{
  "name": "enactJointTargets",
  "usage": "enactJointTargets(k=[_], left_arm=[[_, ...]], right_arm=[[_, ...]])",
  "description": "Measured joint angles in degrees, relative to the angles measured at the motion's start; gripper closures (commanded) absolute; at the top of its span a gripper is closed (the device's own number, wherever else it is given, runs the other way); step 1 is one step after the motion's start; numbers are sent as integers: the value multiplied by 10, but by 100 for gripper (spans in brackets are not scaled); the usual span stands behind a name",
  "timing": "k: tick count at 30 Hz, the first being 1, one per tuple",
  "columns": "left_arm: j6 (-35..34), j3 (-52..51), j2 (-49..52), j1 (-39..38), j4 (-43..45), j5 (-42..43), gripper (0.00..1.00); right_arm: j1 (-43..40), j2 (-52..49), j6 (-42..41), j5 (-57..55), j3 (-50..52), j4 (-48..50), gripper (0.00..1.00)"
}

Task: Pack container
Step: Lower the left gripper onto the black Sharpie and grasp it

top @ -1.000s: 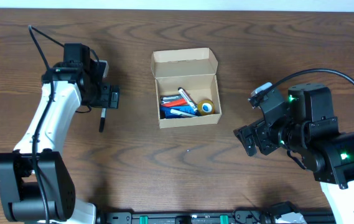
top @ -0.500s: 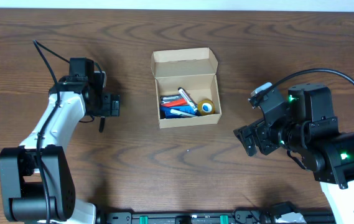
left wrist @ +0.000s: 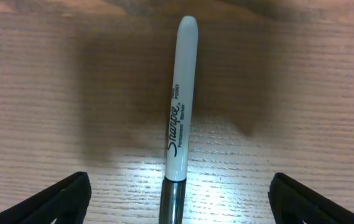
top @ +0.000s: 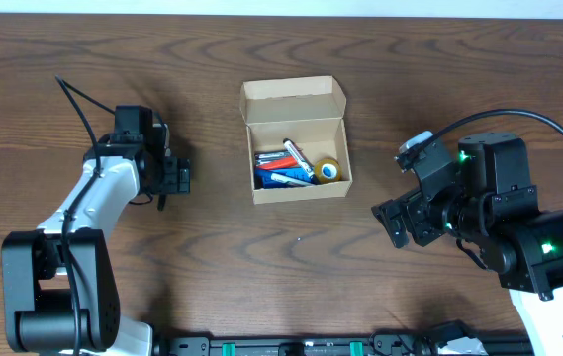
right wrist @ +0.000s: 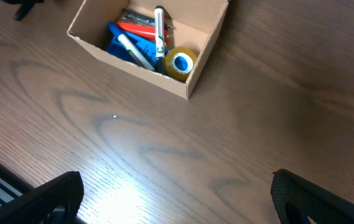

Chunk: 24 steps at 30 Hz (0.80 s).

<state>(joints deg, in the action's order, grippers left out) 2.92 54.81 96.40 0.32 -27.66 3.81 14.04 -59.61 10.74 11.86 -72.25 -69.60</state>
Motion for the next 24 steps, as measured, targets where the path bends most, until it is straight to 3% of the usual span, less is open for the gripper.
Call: enactJointTargets(k=[24], left_arm=[[-15, -27, 28, 0, 28, -5, 16]], right_arm=[[0, 0, 0, 0, 0, 0, 1]])
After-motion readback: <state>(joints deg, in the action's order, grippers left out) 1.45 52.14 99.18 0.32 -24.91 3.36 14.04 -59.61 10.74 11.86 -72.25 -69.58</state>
